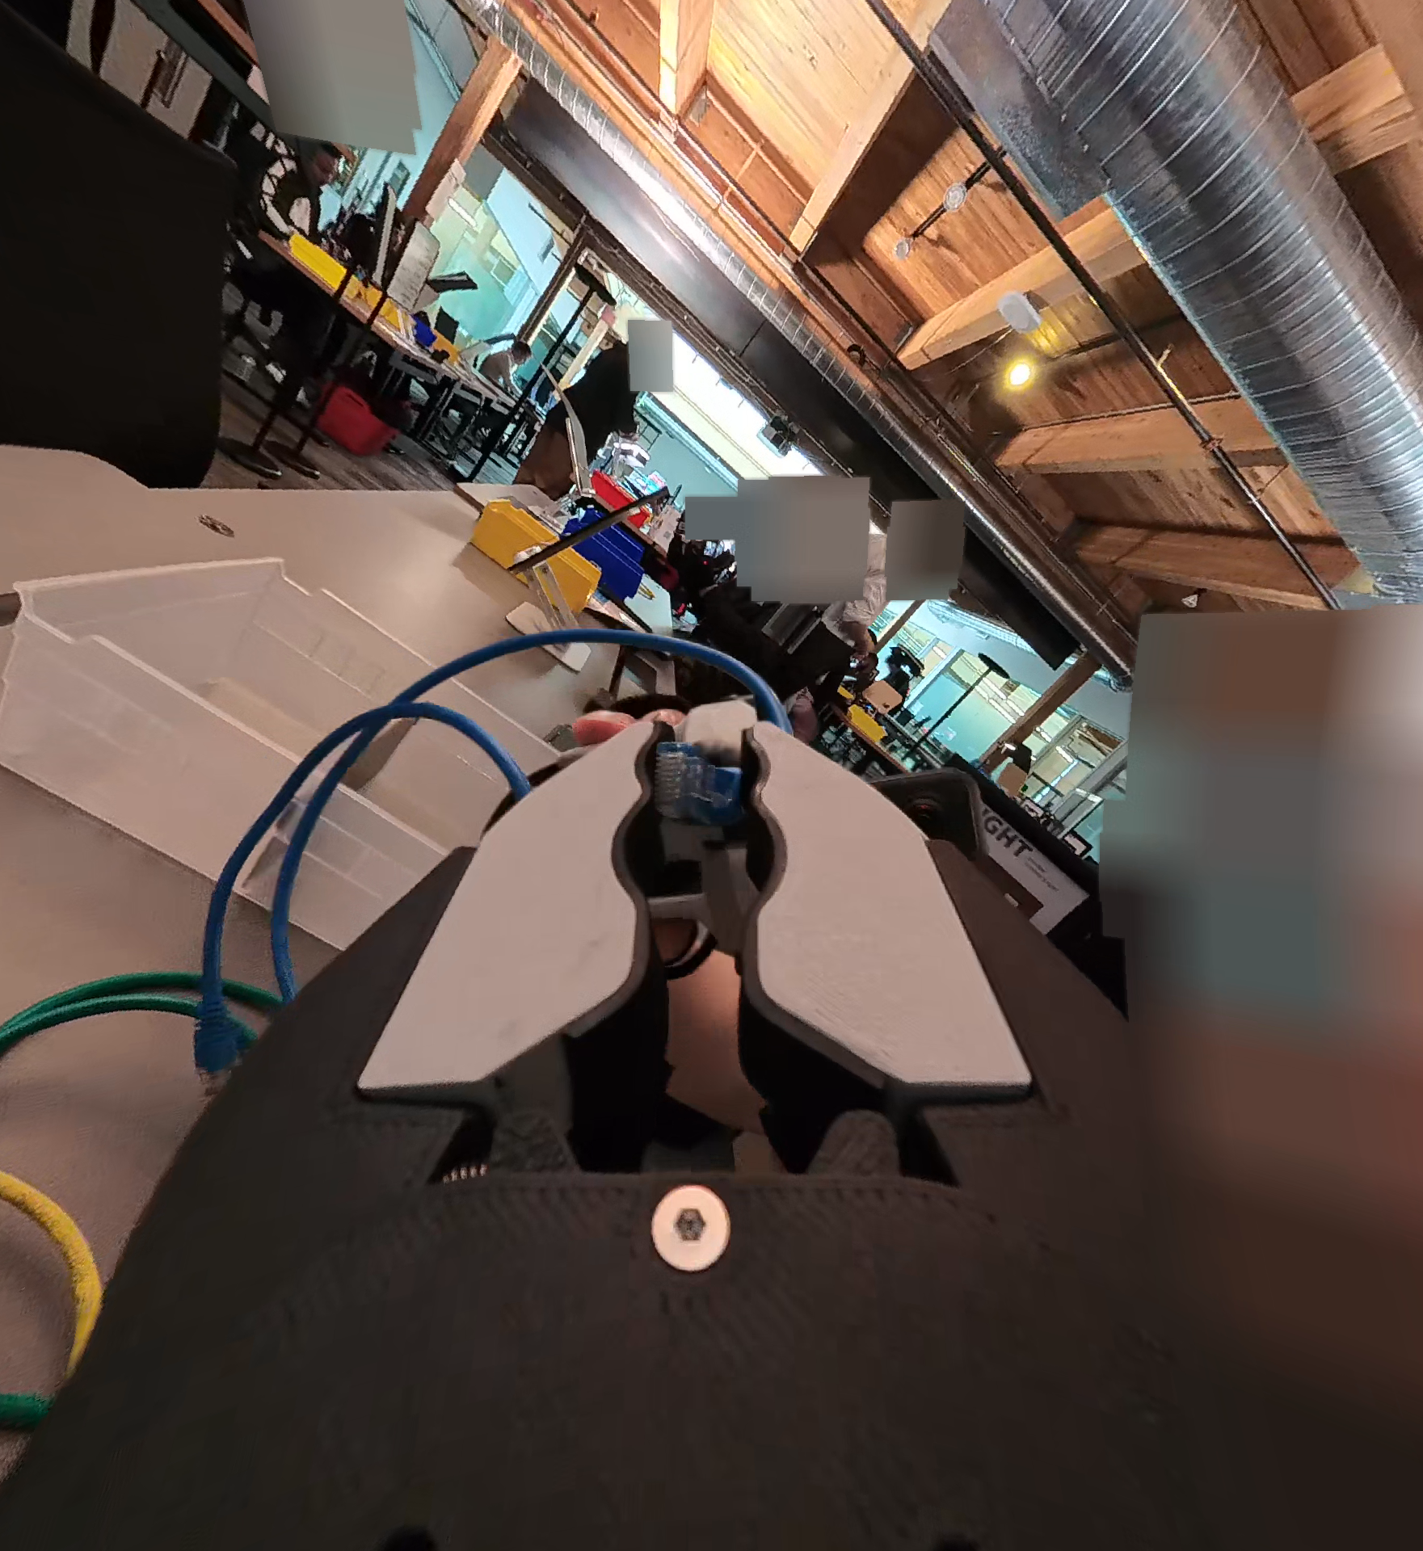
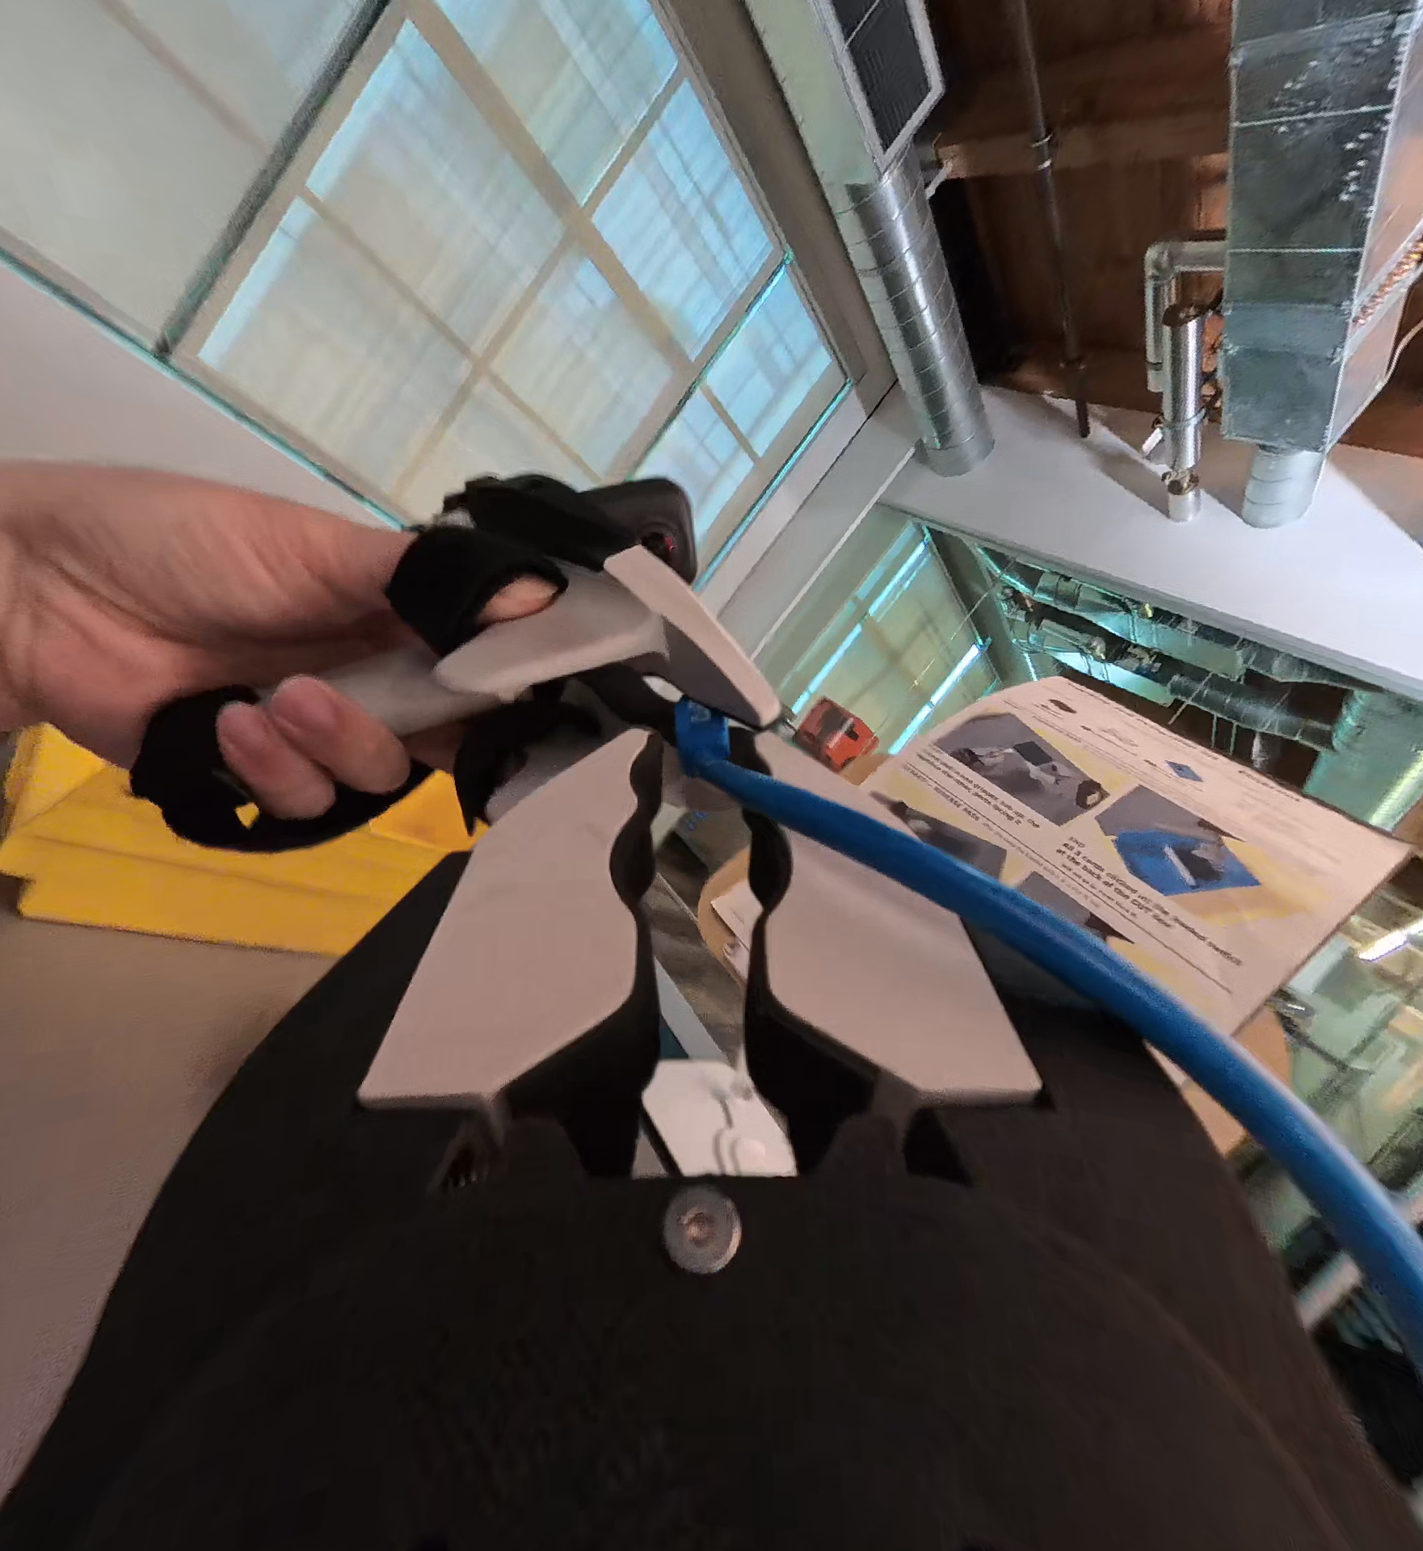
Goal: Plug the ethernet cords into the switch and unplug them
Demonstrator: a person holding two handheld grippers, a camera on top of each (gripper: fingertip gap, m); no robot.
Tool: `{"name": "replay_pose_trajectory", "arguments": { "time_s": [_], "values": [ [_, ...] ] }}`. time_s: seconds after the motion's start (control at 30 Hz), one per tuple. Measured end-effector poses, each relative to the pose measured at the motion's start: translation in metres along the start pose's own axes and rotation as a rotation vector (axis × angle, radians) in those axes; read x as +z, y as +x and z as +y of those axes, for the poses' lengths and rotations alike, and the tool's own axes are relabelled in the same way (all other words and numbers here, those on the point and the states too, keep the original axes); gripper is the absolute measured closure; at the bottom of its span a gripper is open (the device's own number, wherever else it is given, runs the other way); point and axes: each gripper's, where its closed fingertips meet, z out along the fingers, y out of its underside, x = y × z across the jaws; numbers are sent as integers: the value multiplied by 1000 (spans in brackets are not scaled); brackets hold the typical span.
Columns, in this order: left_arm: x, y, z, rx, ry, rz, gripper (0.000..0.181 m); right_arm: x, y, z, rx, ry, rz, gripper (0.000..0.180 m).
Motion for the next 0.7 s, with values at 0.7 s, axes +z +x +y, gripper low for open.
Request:
{"name": "replay_pose_trajectory", "arguments": {
  "time_s": [0.7],
  "values": [
    [-8,8,3,0,-89,53,163,-5,2,-7,43,-31,-94,168]
  ]
}}
